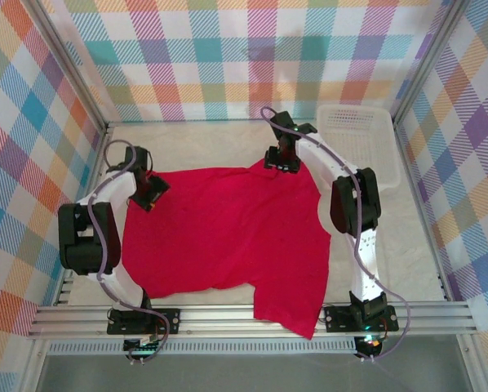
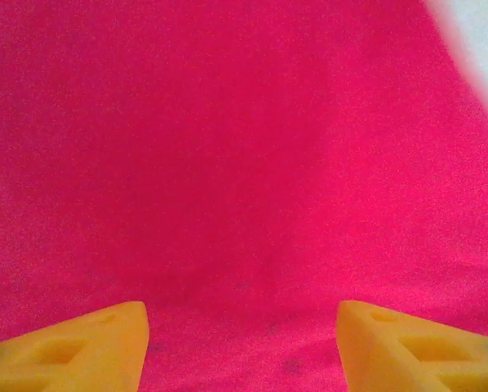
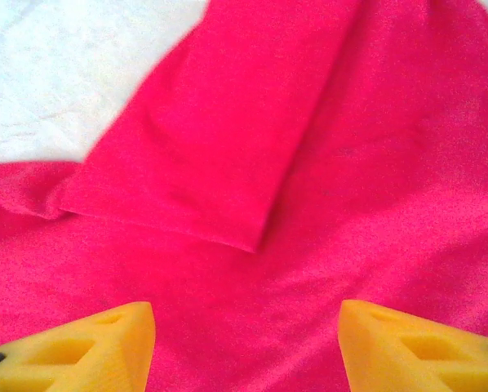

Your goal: Fold the inside-out t-shirt

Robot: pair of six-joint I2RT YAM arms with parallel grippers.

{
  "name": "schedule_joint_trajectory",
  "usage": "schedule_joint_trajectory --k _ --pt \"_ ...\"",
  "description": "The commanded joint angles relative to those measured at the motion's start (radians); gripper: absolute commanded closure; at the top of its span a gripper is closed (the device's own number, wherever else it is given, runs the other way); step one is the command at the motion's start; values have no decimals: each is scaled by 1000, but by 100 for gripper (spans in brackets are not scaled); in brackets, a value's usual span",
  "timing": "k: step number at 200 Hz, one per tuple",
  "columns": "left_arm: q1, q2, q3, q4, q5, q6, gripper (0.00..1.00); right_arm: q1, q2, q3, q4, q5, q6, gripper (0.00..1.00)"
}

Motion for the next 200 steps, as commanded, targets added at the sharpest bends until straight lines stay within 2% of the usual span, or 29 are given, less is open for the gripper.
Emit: schedule_joint_trajectory --k 1,87,121,160,200 --pt "-2 -43 -69 72 50 -16 39 -1 37 -8 74 -71 76 40" --pt "-11 9 -97 96 64 7 40 1 195 113 41 -61 93 50" --pt "-12 -7 -98 88 52 9 41 0 184 102 49 -46 93 69" --pt "-12 8 -104 87 47 11 41 3 195 160 11 -34 80 100" --pt "-11 16 -117 97 49 9 41 5 202 279 -17 8 60 100"
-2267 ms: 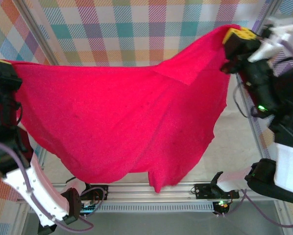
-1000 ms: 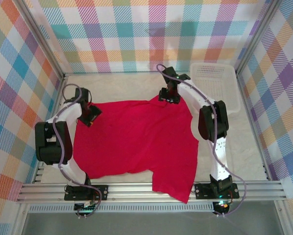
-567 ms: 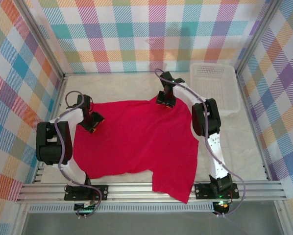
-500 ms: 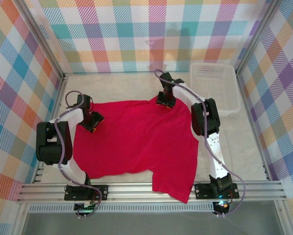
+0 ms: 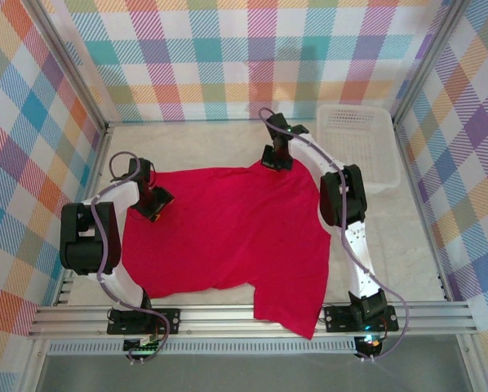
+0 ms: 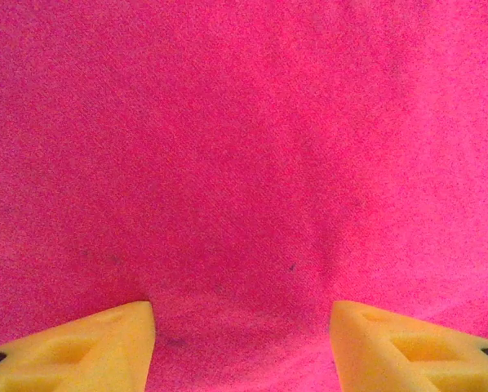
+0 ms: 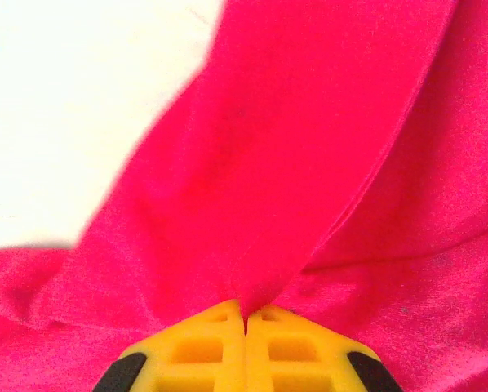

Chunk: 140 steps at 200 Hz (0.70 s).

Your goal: Fold the inside-out t-shirt

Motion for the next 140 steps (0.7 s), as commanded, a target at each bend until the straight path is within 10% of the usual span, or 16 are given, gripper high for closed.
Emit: schedule_joint_trajectory --k 1,43,77,140 --pt "-5 12 -19 6 0 7 41 5 14 90 -20 39 -26 100" --pt "-21 31 -21 -7 22 13 42 6 228 410 184 -27 -42 100" --pt "-32 -19 -13 -55 -3 32 42 6 382 674 168 -109 -64 65" --pt "-31 -105 33 -120 -77 60 40 11 -73 -20 183 7 -132 60"
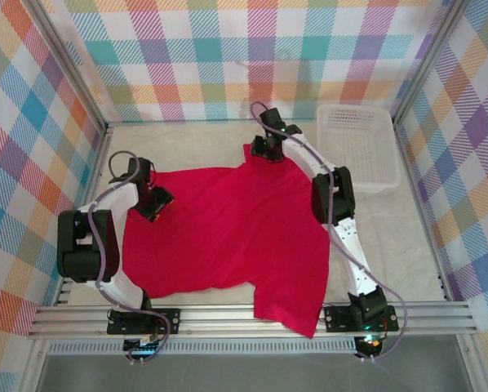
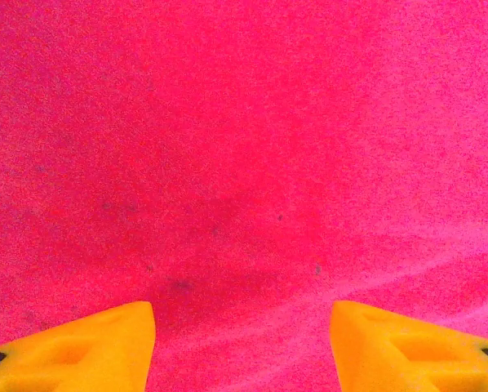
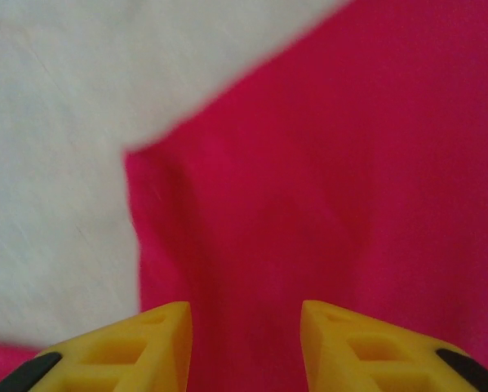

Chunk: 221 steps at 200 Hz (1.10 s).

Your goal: Fold the inside-out t-shirt

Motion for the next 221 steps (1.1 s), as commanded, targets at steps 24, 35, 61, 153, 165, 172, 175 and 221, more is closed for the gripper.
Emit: schedule_joint_trajectory --k 24,35,61,153,165,172,175,221 --pt "0 53 109 -68 -64 54 40 5 -255 -290 3 69 8 61" --pt "6 111 153 -71 -58 54 40 5 -257 -326 6 79 17 61" --pt "16 255 260 -72 -77 30 40 -5 -208 -329 -28 91 24 62" --pt "43 792 856 -142 -39 4 44 -110 353 481 -267 -104 33 64" --pt "43 850 978 -190 -50 21 44 -128 425 623 -293 -119 52 64" --pt "44 870 1036 -221 -55 31 44 -139 412 614 -270 -135 63 64" --pt "44 875 1062 -233 -57 34 44 -143 397 586 -252 -144 65 64" --pt "37 642 960 -242 -134 44 42 -128 81 259 -96 -246 -17 55"
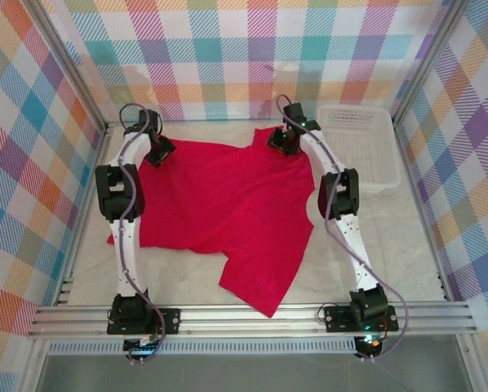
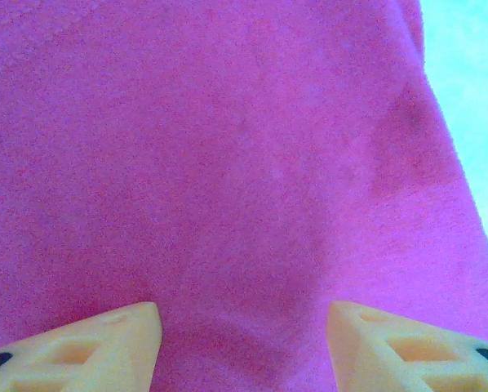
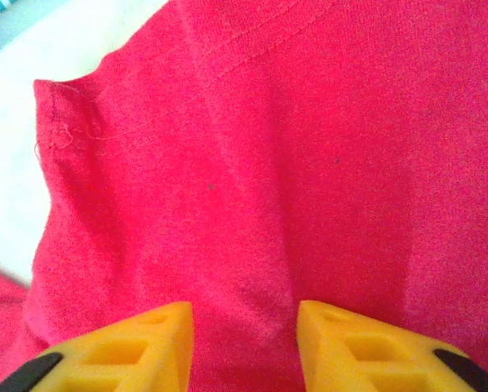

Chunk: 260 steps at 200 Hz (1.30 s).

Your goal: Fold the inside-out t-shirt

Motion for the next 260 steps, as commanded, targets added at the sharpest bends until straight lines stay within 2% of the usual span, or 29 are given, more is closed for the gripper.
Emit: schedule_joint_trajectory --k 1,21,43,68,89,121,157,180,201,218,260 --pt "6 -164 -108 -84 -63 18 42 22 -136 -41 -25 -91 -53 55" --pt "-5 -328 -253 -66 -88 22 41 52 -216 -58 -107 -83 -96 52" --pt "-15 -497 -443 -42 -56 12 41 84 -316 -185 -158 -60 -105 52" --pt "-18 -672 -701 21 16 -10 41 119 -467 -458 -161 -8 -55 53" --pt "-18 -782 -887 79 35 -24 40 157 -637 -769 -54 49 -13 53" --pt "-16 -827 -1030 113 30 -16 40 219 -781 -1058 -4 149 36 52" --pt "-9 -774 -1054 151 -6 -2 39 240 -807 -1238 49 200 90 51" --pt "-1 -695 -1011 162 -34 8 39 209 -721 -1186 17 271 50 50" --pt "3 -608 -951 169 -69 7 39 146 -591 -1044 -27 309 -7 48" --pt "2 -540 -887 162 -71 6 40 107 -467 -874 -92 331 -64 48" --pt "-1 -443 -790 158 -77 -7 40 73 -168 -305 -331 358 -178 47"
